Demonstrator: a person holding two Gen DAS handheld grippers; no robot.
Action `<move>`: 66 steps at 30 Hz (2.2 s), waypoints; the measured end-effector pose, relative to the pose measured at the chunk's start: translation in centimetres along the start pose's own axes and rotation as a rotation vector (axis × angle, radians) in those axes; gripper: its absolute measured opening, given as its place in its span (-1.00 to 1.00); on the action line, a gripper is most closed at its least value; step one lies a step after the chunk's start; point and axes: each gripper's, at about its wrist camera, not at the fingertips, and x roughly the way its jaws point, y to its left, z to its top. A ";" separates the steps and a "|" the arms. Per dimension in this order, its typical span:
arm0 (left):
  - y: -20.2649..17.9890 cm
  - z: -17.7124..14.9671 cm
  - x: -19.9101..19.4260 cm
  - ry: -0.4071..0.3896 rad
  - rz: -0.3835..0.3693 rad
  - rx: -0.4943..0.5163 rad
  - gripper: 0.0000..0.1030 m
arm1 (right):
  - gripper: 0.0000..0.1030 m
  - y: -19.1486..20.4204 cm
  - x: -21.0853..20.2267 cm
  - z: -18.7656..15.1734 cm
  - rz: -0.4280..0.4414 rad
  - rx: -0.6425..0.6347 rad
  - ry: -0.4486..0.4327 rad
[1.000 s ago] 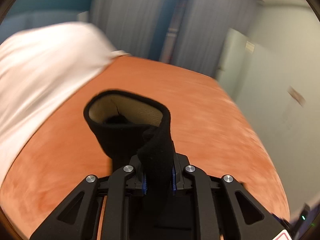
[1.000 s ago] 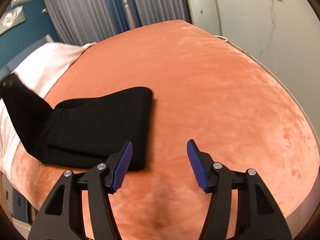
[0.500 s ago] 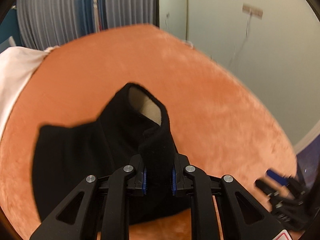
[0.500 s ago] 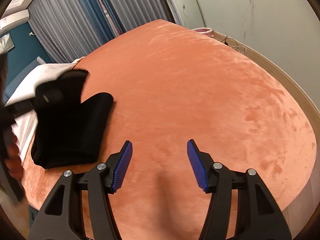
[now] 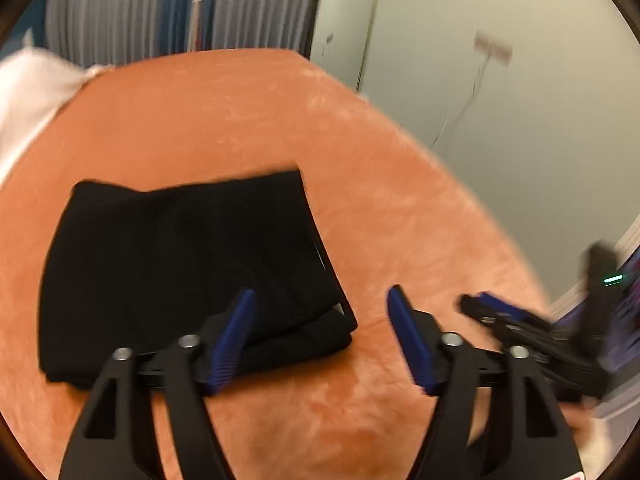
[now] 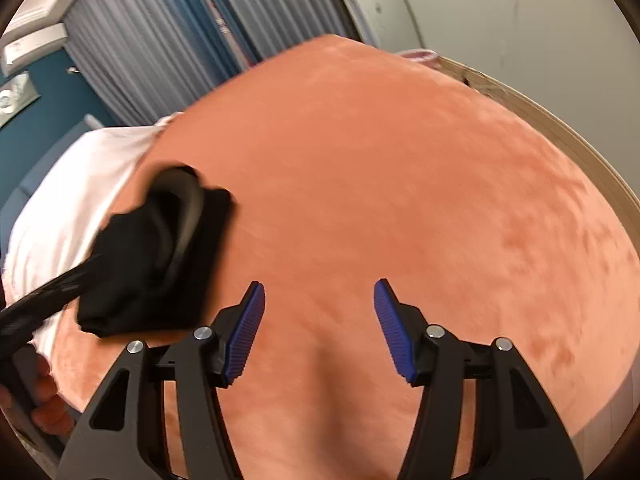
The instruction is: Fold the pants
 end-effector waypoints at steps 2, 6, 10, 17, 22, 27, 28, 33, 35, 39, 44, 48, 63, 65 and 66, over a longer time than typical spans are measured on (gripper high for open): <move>2.4 1.3 -2.6 -0.036 -0.011 -0.028 0.46 | 0.19 1.6 0.3 1.6 0.036 -0.024 -0.010; 9.5 3.7 -5.7 -0.113 0.198 -0.078 0.49 | 0.18 7.3 3.1 5.3 0.171 -0.130 0.041; 18.4 6.0 -4.0 -0.062 0.336 -0.175 0.50 | 0.18 12.1 8.4 7.4 0.209 -0.191 0.136; 26.8 8.9 3.8 0.122 0.326 -0.271 0.47 | -0.82 15.8 16.9 8.6 0.236 -0.190 0.286; 26.5 8.7 9.0 0.197 0.422 -0.155 0.18 | -0.88 17.1 9.8 8.7 0.263 -0.255 0.016; 25.7 8.5 11.8 0.187 0.512 -0.079 0.42 | -0.59 11.4 16.2 5.7 0.192 -0.111 0.191; 25.9 8.7 10.7 0.158 0.496 -0.084 0.42 | -0.53 11.2 15.4 6.1 0.195 -0.079 0.186; 26.7 6.8 2.6 0.047 0.449 -0.146 0.43 | 0.00 9.9 8.8 5.9 0.094 -0.095 0.070; 26.9 4.7 -0.6 0.038 0.388 -0.166 0.44 | 0.03 9.1 7.5 4.7 0.109 -0.076 0.091; 27.3 -1.0 -2.4 0.122 0.195 -0.284 0.55 | 0.21 6.8 6.9 1.4 0.198 0.033 0.180; 28.0 -5.2 -1.3 0.146 0.069 -0.489 0.56 | 0.46 6.2 7.9 -1.4 0.312 0.146 0.236; 29.2 -6.5 -1.8 0.140 -0.029 -0.632 0.55 | 0.67 7.3 8.8 -2.4 0.306 0.132 0.256; 25.9 -3.5 1.0 0.233 -0.130 -0.502 -0.54 | -0.34 9.1 9.9 -2.0 0.375 0.193 0.262; 25.8 -3.0 -1.6 0.182 -0.142 -0.473 -0.62 | -0.35 10.1 8.0 -1.3 0.418 0.161 0.238; 26.0 -2.8 -3.4 0.151 -0.142 -0.466 -0.63 | -0.36 10.9 7.1 -1.1 0.445 0.133 0.227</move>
